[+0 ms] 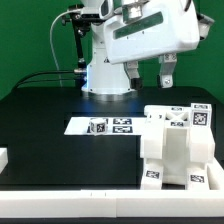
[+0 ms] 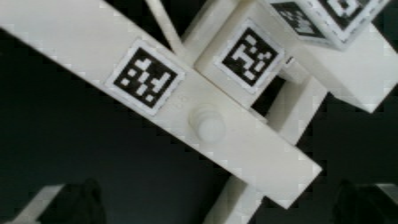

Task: Assemble chair

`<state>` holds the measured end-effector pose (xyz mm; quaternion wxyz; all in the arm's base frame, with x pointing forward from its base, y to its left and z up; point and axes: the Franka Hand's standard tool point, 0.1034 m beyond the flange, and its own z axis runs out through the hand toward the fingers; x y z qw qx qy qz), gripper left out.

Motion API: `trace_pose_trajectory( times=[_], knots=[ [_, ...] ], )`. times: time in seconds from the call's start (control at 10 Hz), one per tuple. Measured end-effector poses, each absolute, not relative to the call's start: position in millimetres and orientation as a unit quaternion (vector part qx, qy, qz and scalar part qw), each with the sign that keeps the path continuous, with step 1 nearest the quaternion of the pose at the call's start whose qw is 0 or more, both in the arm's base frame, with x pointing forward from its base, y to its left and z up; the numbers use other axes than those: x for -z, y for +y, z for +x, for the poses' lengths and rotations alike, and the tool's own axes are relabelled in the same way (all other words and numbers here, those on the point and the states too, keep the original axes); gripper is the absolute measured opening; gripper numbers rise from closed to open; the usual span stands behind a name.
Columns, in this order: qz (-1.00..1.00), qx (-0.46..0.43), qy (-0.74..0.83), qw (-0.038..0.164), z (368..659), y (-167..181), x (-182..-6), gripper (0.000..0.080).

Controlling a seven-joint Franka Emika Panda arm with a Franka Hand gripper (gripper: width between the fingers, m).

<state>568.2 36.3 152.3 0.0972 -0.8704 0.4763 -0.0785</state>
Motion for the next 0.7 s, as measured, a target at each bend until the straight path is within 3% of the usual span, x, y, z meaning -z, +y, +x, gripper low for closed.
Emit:
trace_pose_trajectory(
  times=[0.4, 0.6, 0.7],
  knots=[
    [-0.953, 0.081, 0.285, 0.062, 543, -34, -127.7, 0.0649],
    [-0.965, 0.102, 0.236, 0.041, 541, -31, -120.4, 0.0649],
    [-0.970, 0.096, 0.220, 0.041, 539, -31, -119.3, 0.0649]
  ],
)
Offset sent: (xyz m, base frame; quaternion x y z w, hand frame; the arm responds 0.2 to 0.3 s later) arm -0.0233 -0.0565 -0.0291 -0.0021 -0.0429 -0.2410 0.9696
